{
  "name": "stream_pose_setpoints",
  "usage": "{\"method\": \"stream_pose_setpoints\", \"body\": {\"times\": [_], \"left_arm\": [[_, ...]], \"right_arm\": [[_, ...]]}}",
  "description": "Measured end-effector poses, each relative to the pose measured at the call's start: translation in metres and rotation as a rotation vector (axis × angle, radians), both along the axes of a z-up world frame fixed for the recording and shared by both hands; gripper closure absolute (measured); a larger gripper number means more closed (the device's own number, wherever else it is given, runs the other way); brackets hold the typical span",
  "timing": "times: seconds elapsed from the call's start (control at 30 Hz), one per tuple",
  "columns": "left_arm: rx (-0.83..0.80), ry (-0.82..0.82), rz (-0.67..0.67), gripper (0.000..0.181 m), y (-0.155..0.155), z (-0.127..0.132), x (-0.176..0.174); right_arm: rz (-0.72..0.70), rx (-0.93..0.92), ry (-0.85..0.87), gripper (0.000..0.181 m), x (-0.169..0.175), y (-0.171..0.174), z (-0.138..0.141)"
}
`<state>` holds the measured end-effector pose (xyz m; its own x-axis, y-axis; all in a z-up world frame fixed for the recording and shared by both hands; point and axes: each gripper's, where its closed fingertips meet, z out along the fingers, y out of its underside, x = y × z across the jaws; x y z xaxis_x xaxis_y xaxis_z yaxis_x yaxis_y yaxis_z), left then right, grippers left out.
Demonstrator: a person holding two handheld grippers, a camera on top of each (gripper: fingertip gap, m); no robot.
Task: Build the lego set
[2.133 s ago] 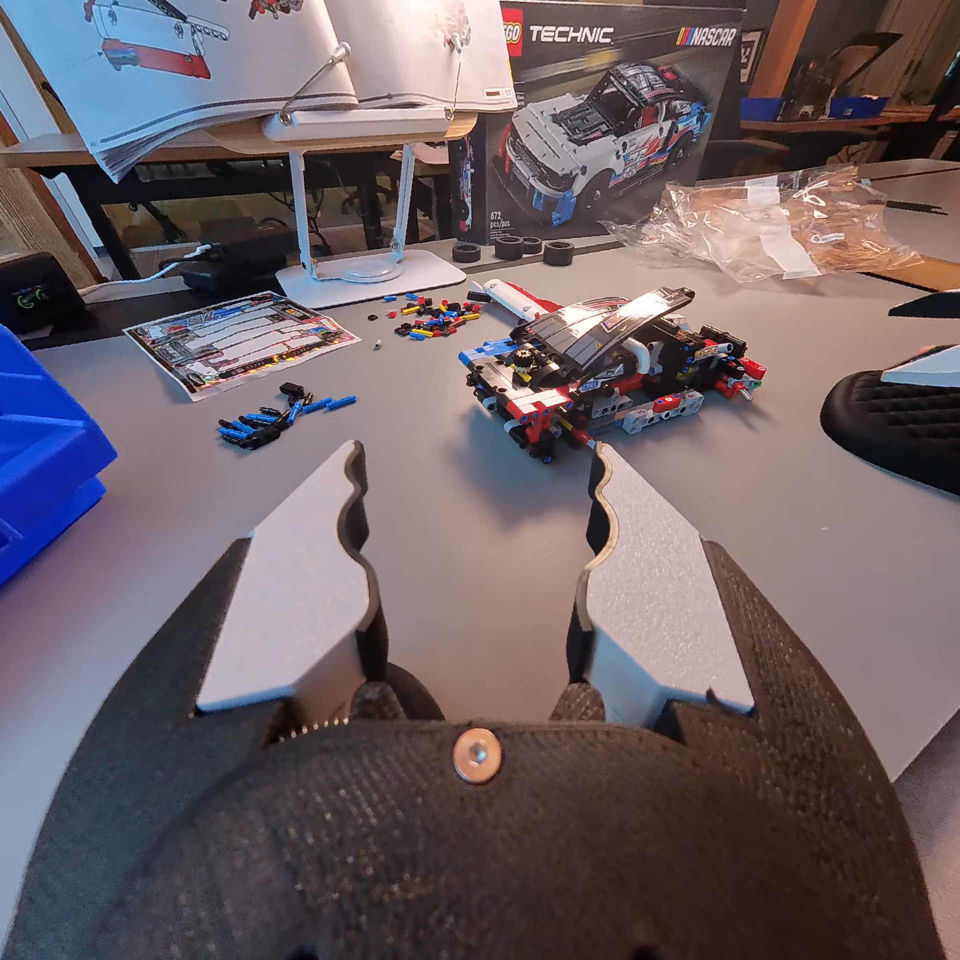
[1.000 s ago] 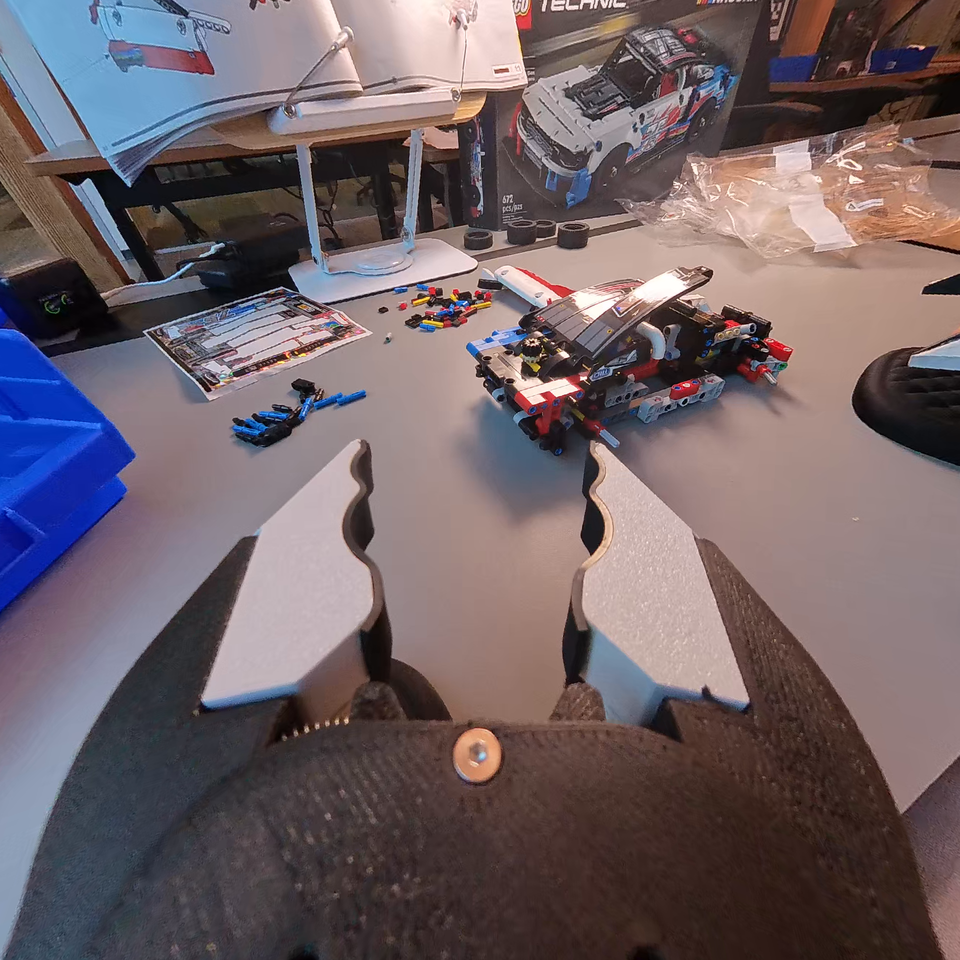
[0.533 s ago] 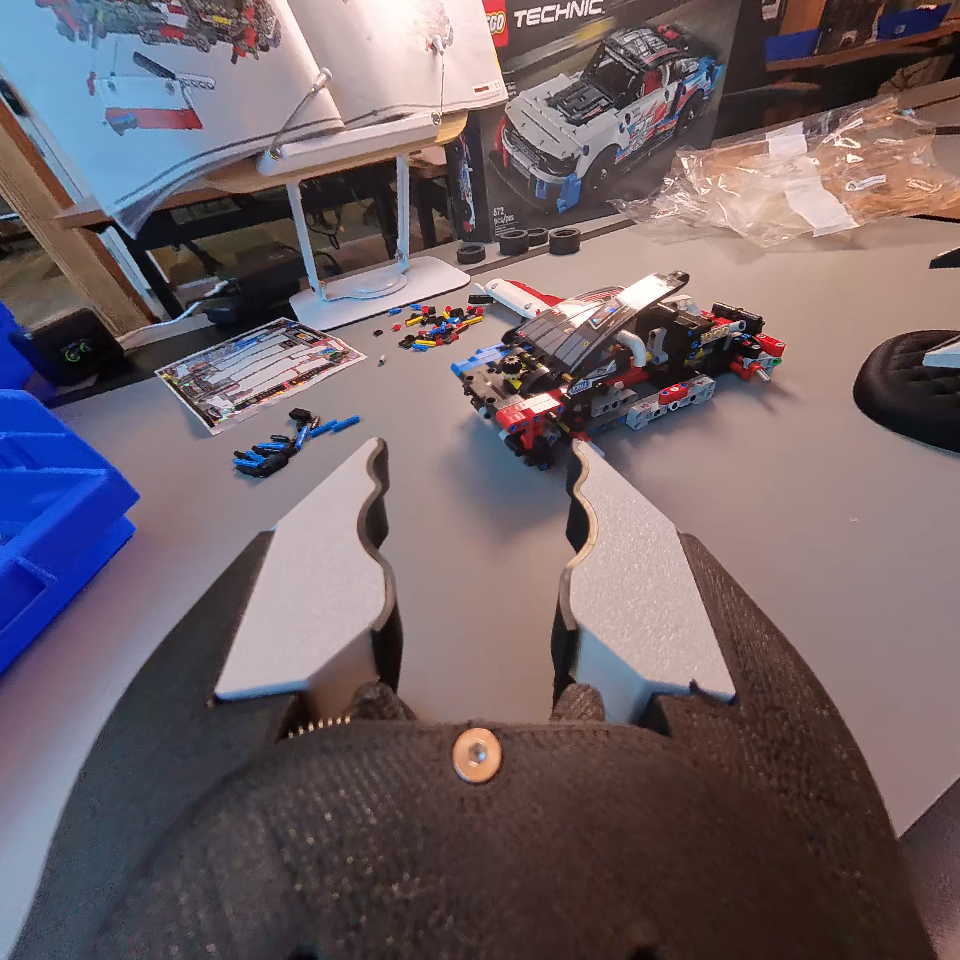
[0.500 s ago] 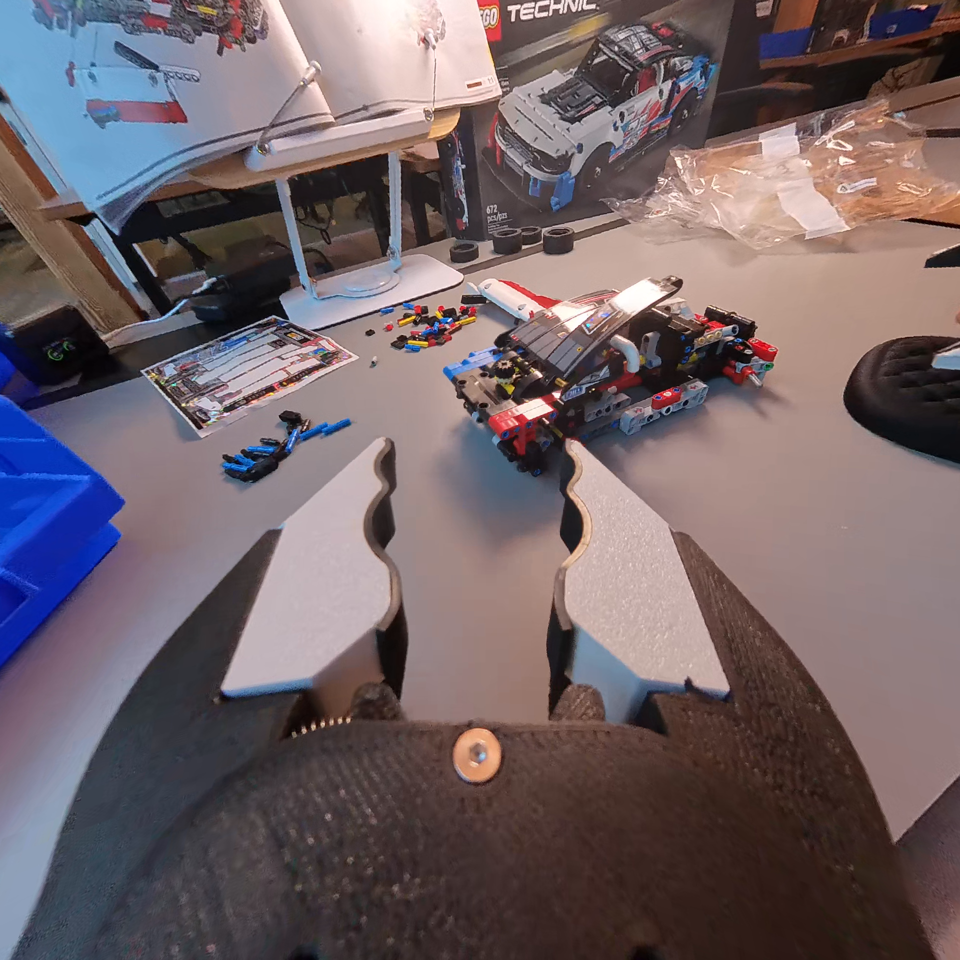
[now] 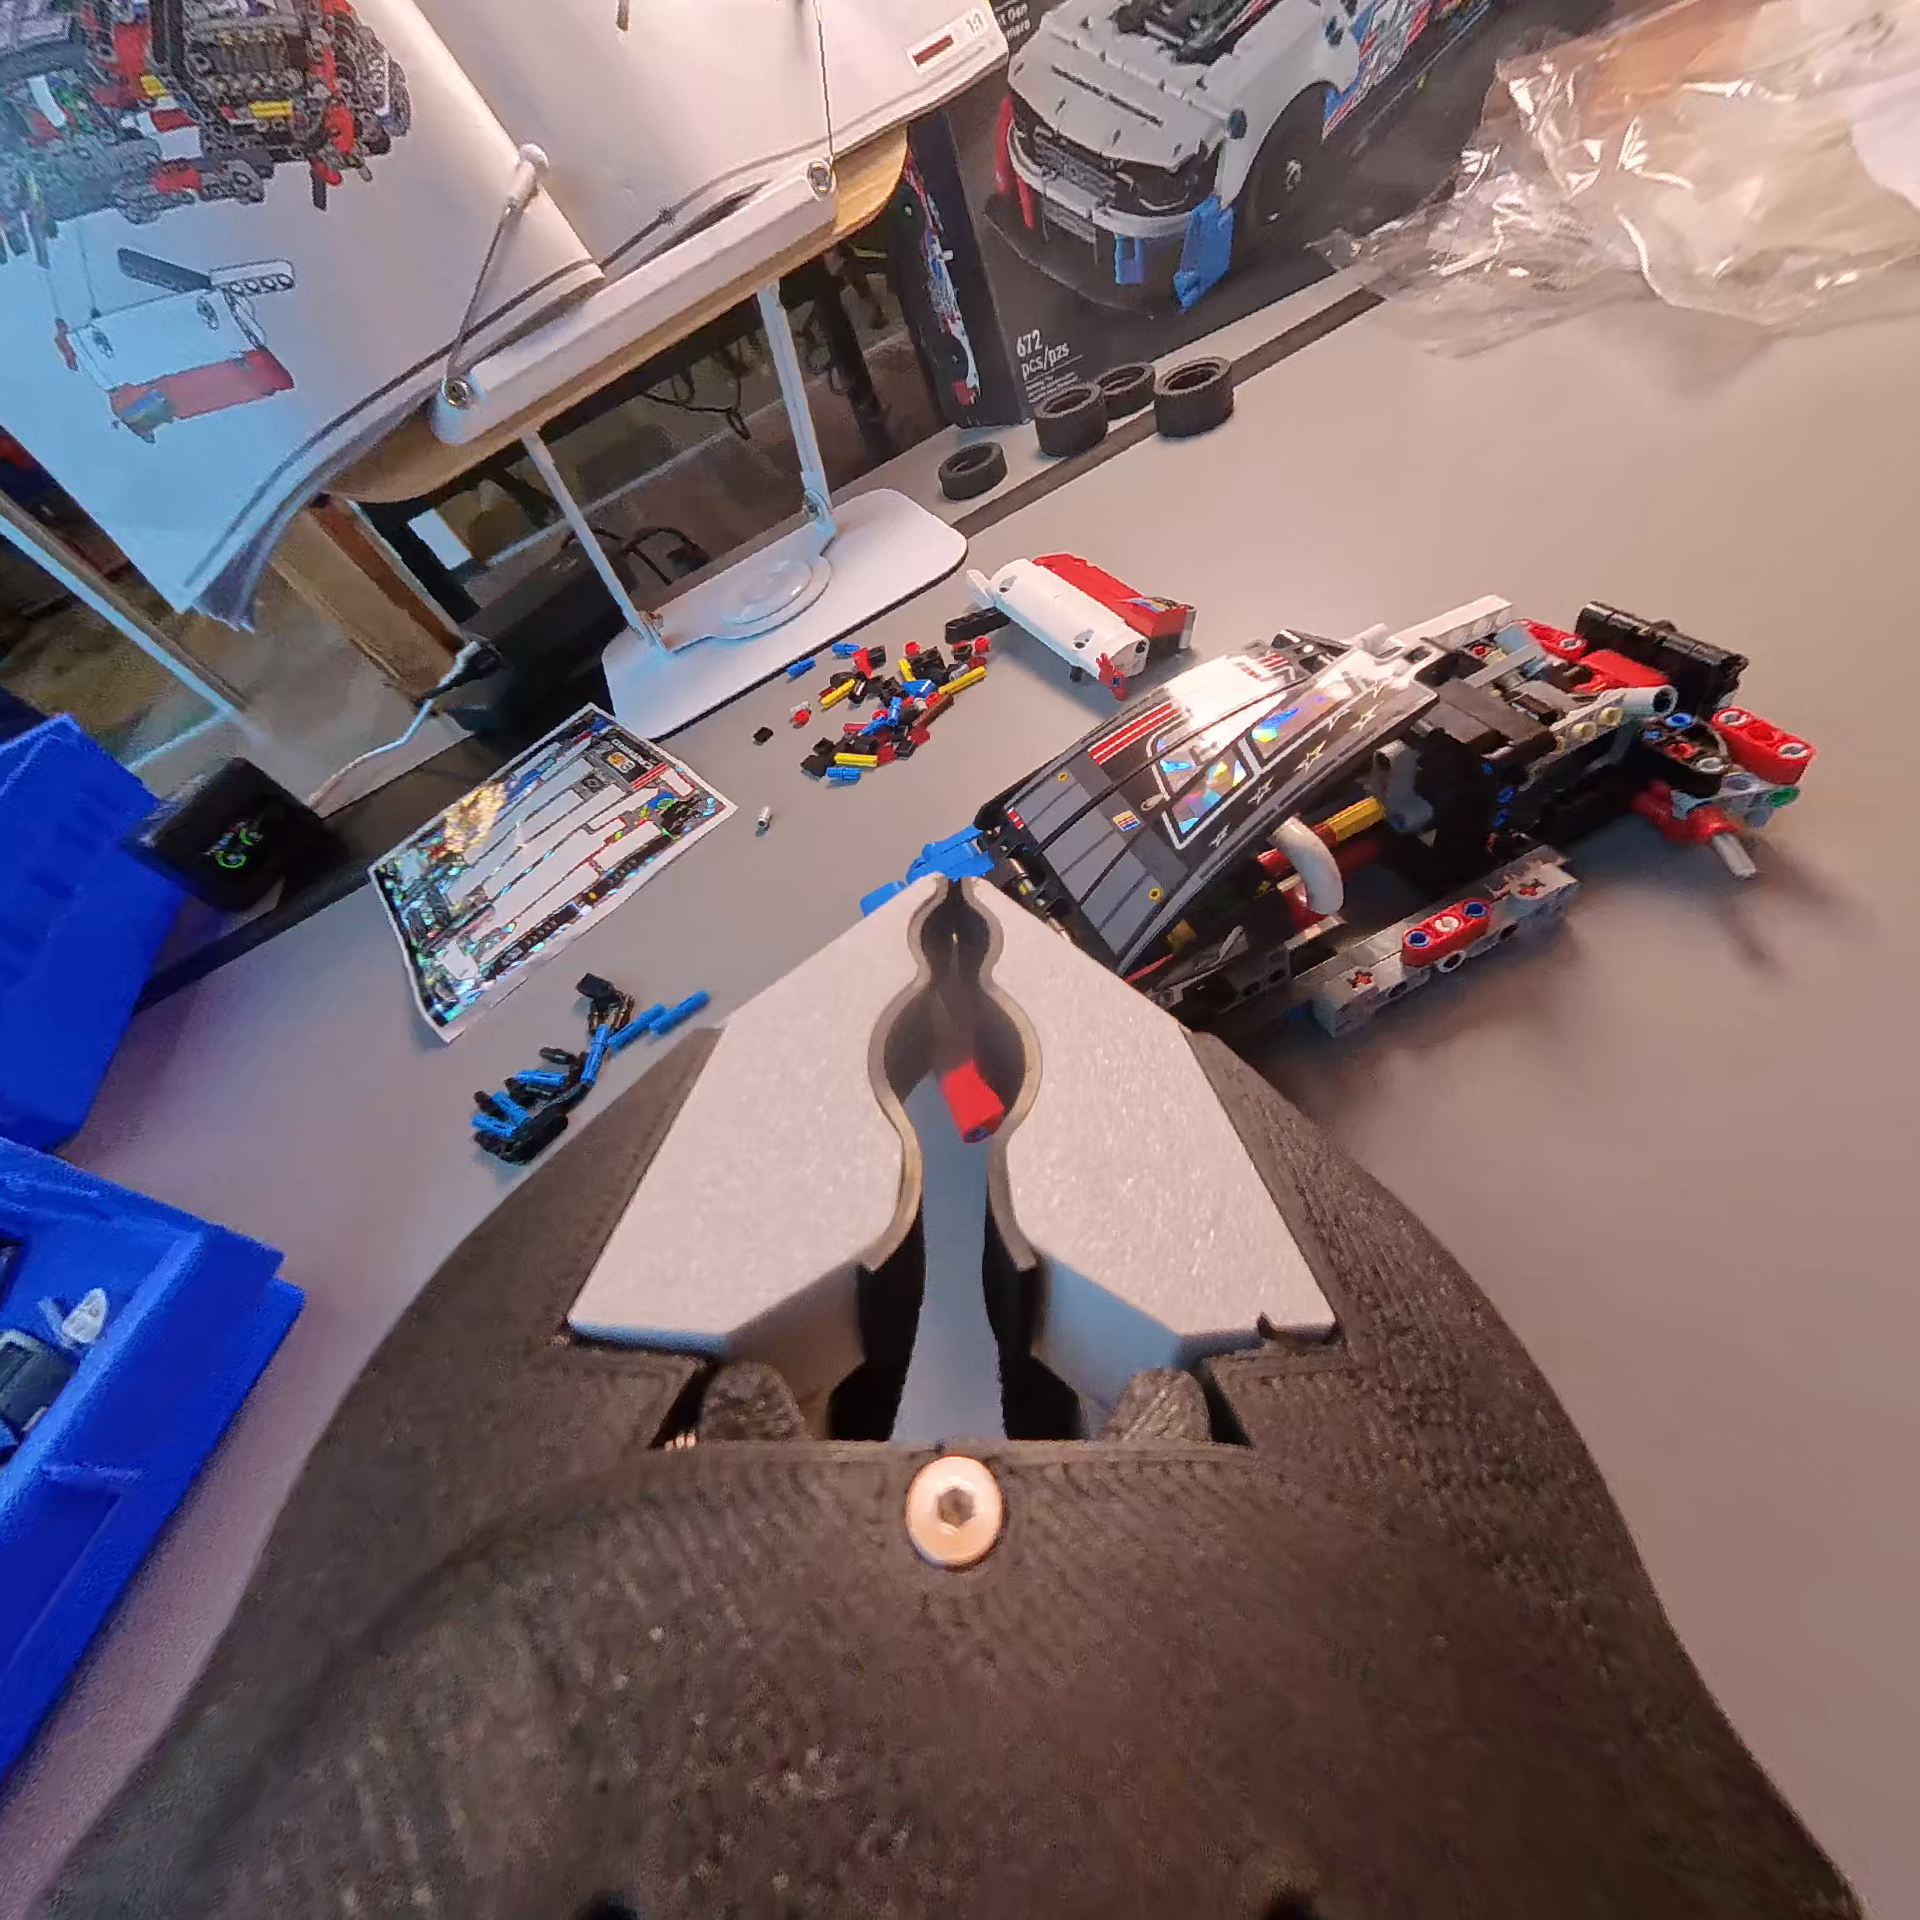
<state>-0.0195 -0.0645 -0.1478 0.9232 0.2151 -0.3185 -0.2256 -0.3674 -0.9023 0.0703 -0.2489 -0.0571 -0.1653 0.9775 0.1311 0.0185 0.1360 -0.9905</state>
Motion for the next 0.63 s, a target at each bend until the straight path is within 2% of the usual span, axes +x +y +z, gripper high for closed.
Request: {"method": "stream_pose_setpoints", "body": {"times": [0.2,0.37,0.53,0.63], "left_arm": [[-0.027,0.132,0.052,0.181,0.0,-0.003,-0.003],[-0.027,0.195,0.106,0.181,-0.003,-0.004,-0.013],[0.025,0.282,0.186,0.181,-0.012,0.01,-0.026],[0.022,0.31,0.203,0.181,-0.014,0.012,-0.029]], "right_arm": [[-0.044,-0.049,-0.067,0.181,-0.02,0.007,-0.032],[-0.051,-0.082,-0.107,0.181,-0.019,0.008,-0.038],[-0.025,-0.249,-0.118,0.181,-0.016,0.01,-0.037],[-0.049,-0.164,-0.121,0.181,-0.016,0.009,-0.039]]}}
